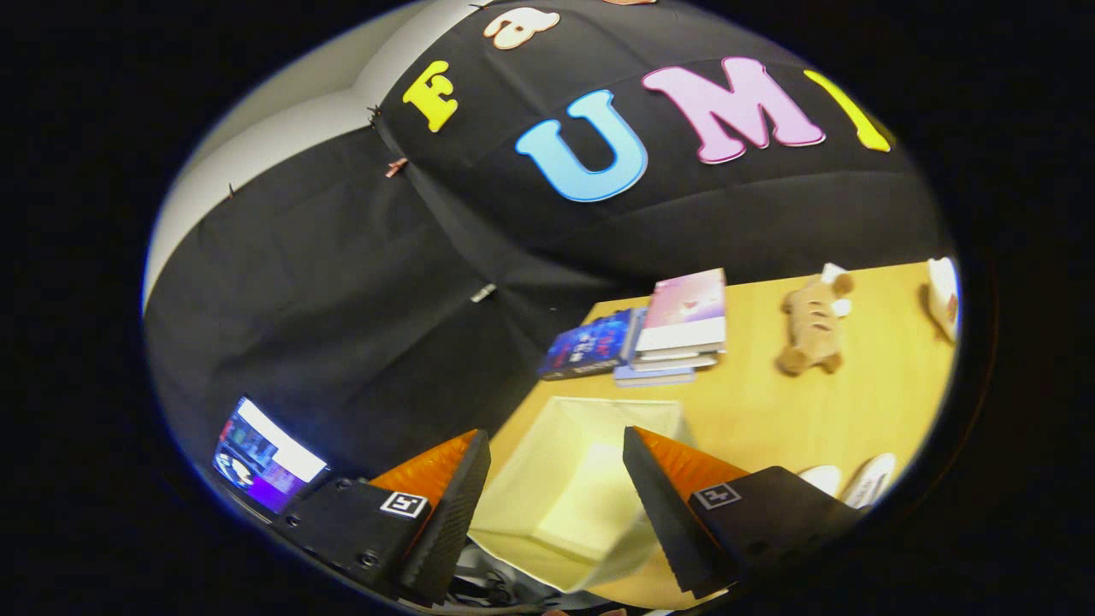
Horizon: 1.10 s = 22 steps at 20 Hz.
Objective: Open the storage box then place both shoes into the box .Put the left shoe in first, then the right shoe, with the right side of both shoes facing outward in a uniform manner.
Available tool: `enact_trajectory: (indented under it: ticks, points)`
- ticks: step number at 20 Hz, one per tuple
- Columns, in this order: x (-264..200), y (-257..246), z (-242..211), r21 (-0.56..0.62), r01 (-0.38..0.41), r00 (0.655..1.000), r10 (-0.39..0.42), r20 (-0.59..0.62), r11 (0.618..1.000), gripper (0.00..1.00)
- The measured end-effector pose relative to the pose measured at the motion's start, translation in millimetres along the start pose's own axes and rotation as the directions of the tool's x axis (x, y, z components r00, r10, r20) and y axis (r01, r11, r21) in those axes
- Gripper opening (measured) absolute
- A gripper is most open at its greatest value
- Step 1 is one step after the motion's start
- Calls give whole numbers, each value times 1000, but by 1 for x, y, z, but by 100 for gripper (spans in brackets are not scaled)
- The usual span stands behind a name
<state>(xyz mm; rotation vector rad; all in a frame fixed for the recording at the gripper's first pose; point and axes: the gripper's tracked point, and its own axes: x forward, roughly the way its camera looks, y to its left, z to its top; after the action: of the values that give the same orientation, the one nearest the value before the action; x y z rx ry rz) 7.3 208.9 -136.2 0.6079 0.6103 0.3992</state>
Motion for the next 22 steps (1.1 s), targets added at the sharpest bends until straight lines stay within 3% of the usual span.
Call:
enact_trajectory:
  ticks: [4,9,13,18,20,22]
  points:
    - [-51,-78,-51,-77,228,968,-235,-91,971,96]
    - [-91,-143,-117,-205,391,875,-432,-220,897,96]
    - [-96,-181,-163,-300,438,801,-520,-297,847,89]
    - [-79,-208,-198,-390,433,740,-567,-361,813,83]
    - [-74,-219,-210,-411,439,715,-588,-379,799,77]
    - [-65,-223,-215,-419,438,708,-592,-384,796,77]
